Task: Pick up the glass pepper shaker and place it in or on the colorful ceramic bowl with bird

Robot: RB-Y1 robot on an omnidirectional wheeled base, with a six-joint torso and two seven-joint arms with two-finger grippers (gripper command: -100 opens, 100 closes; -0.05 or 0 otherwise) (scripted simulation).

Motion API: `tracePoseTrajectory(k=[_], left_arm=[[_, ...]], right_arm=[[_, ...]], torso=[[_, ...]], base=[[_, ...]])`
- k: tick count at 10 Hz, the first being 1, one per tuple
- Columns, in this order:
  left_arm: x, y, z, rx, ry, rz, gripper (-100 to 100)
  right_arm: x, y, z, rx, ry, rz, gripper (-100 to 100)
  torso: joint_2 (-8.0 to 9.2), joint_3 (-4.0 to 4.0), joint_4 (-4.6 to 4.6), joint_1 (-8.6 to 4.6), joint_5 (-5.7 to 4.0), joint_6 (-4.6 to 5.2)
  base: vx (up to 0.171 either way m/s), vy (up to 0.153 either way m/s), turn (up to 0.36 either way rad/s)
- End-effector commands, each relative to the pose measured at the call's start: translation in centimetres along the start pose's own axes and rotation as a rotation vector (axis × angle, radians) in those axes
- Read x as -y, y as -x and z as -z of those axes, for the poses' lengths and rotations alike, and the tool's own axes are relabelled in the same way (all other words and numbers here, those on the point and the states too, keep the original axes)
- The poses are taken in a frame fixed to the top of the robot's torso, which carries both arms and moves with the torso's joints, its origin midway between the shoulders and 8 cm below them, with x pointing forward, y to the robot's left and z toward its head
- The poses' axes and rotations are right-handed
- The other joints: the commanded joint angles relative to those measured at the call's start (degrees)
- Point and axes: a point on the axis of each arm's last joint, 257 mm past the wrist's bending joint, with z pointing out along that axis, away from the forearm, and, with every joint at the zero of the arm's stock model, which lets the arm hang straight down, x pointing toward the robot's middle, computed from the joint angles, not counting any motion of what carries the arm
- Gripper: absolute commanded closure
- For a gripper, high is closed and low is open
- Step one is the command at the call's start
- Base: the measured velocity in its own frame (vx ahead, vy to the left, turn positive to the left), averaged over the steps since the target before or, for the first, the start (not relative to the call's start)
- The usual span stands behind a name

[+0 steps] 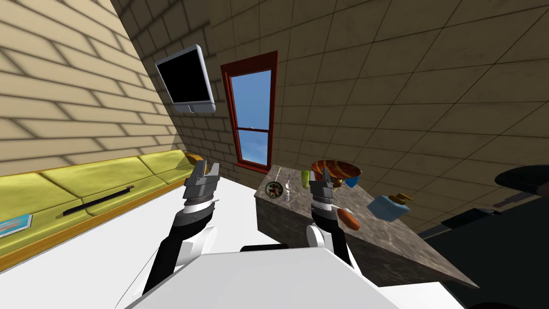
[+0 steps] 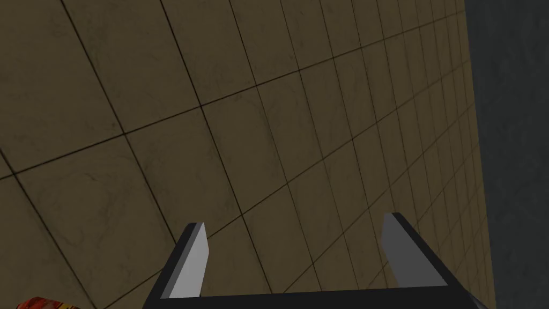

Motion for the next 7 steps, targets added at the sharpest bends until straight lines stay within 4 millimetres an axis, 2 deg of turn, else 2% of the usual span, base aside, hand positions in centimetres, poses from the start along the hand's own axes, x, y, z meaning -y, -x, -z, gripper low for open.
tracePoseTrajectory(k=[1, 4, 7], left_arm=[[0.0, 0.0, 0.0, 0.0, 0.0, 0.0, 0], [0.0, 0.0, 0.0, 0.0, 0.0, 0.0, 0], [0.0, 0.0, 0.0, 0.0, 0.0, 0.0, 0]], right_arm=[[0.8, -0.2, 0.2, -0.037, -0.025, 0.037, -100], [2.5, -0.3, 0.8, -0.096, -0.08, 0.117, -100], [5.1, 0.2, 1.7, -0.156, -0.156, 0.228, -100]], torso=[[0.0, 0.0, 0.0, 0.0, 0.0, 0.0], [0.28, 0.16, 0.06, 0.42, 0.09, 0.0], [0.16, 0.09, 0.03, 0.4, 0.09, 0.0]], base=[[-0.046, 0.045, -0.017], [-0.073, 0.11, -0.033], [-0.038, 0.112, -0.037]])
